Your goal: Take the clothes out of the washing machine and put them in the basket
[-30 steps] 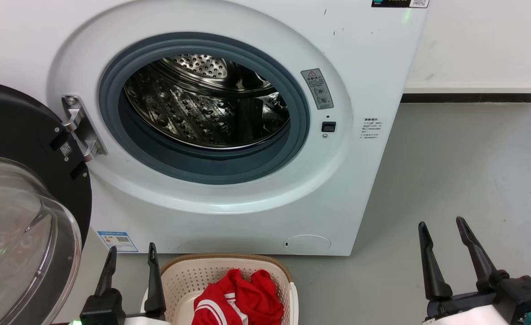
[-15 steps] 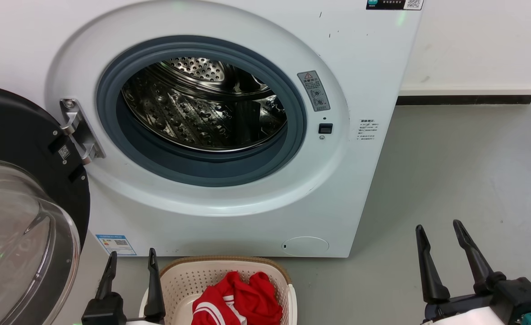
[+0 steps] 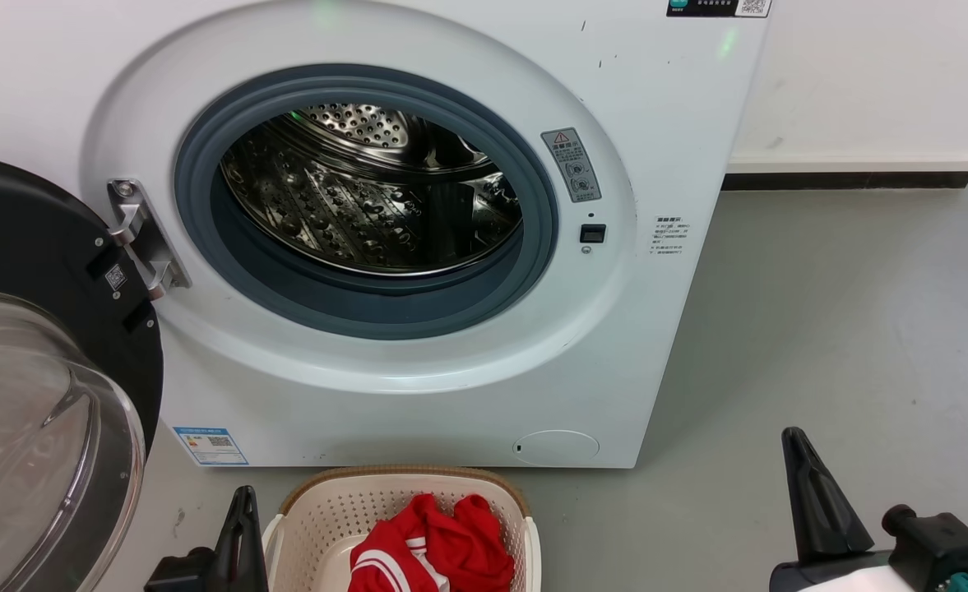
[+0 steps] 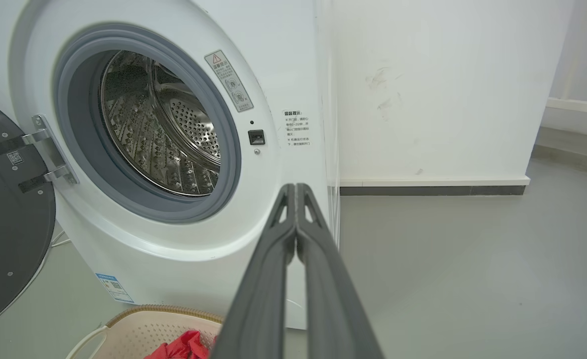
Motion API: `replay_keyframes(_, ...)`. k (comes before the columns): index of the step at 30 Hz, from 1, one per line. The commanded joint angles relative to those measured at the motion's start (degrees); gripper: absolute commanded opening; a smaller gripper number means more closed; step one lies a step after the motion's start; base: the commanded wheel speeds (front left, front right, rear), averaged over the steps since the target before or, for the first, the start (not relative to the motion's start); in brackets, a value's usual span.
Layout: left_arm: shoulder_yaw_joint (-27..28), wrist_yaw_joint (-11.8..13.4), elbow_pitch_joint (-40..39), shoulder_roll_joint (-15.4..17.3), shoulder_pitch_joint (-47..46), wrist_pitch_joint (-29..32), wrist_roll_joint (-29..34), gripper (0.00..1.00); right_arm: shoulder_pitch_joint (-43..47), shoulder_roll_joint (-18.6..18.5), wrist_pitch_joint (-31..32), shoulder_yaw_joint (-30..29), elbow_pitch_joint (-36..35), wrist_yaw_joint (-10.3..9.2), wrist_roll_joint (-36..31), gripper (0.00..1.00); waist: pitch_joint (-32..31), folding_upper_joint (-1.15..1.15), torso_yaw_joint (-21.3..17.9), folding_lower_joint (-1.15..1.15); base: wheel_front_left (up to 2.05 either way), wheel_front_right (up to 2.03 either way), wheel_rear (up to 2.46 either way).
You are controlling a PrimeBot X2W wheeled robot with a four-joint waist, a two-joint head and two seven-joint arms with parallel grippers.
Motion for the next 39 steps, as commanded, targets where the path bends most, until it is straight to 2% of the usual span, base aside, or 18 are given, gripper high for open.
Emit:
replay_keyframes(1,0.48,-0.5,-0.48,0.02,-1.3,0.56,-2.9,0.0,-0.64,-0.3,0.35,-0.07,-0.49,0.0,3.08,0.0,0.02,0.0,0.02,0.0,0.0,0.0,0.0)
replay_keyframes(20,1.78,-3.36,1.02,0.02,-4.51,5.28,-24.05,0.0,-4.25,-1.49,4.18,-0.62,3.0,-0.01,24.73,0.0,0.23,0.0,0.12,0.0,0.0,0.0,0.0)
replay_keyframes(39,3.05,-5.66,2.47,0.01,-7.35,9.27,-41.04,0.0,-6.85,-2.01,7.67,-1.6,5.66,-0.01,41.65,0.0,0.44,0.0,0.24,0.0,0.0,0.0,0.0)
